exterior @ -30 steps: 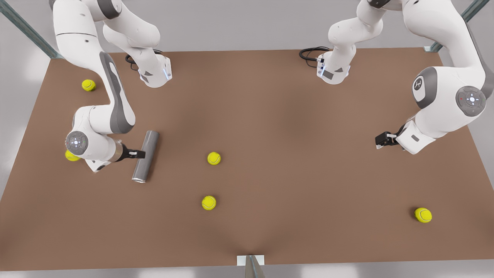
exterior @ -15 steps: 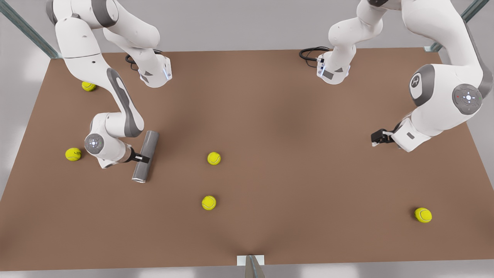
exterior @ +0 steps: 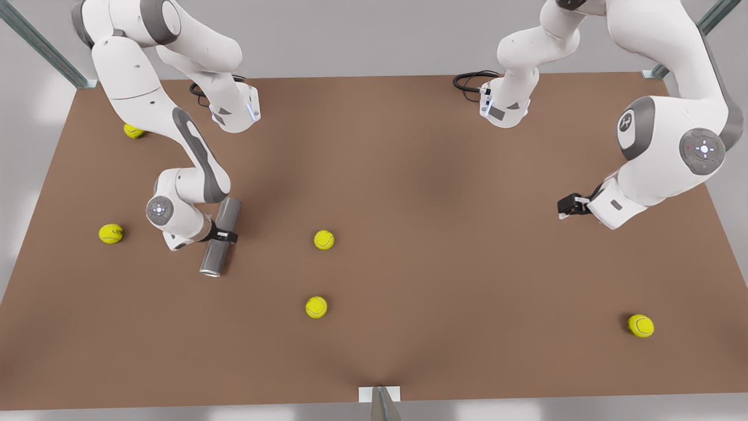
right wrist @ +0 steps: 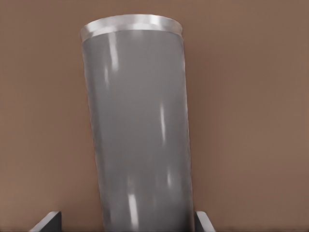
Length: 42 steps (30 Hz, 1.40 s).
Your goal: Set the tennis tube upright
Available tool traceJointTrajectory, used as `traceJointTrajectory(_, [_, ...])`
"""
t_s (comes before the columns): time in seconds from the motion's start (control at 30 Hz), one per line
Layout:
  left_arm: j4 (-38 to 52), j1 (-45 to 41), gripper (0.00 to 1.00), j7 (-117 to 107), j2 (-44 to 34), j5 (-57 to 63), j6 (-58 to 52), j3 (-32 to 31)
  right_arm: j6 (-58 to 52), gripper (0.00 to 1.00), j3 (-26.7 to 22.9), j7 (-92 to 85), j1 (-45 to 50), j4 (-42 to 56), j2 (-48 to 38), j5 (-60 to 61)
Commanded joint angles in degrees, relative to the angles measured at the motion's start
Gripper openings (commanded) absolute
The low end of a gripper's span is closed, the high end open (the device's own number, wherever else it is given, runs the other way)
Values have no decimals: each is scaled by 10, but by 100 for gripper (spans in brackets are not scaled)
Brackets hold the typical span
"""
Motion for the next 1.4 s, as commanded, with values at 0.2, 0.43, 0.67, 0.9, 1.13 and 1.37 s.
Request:
traceJointTrajectory(0.2, [-4, 0, 100, -3, 3, -6, 2, 0, 22, 100, 0, 0, -9, -17, 5, -23])
traceJointTrajectory(0.43, [-3, -5, 100, -6, 11, -6, 3, 0, 44, 98, 1, 1, -9, -23, 16, -23])
traceJointTrajectory(0.67, [-3, -6, 100, -6, 19, -6, 6, 0, 44, 95, 1, 1, -9, -25, 16, -23])
traceJointTrajectory(0.9, [-3, -8, 100, -8, 24, -6, 8, 0, 44, 87, 1, 0, -9, -26, 16, -23])
traceJointTrajectory(1.13, [0, -12, 100, -8, 71, -86, 35, -2, 45, 81, 1, -1, -8, -26, 17, -23])
traceJointTrajectory(1.37, [18, -40, 100, 21, 191, -260, 105, -1, 45, 79, 1, -1, -8, -26, 17, -23])
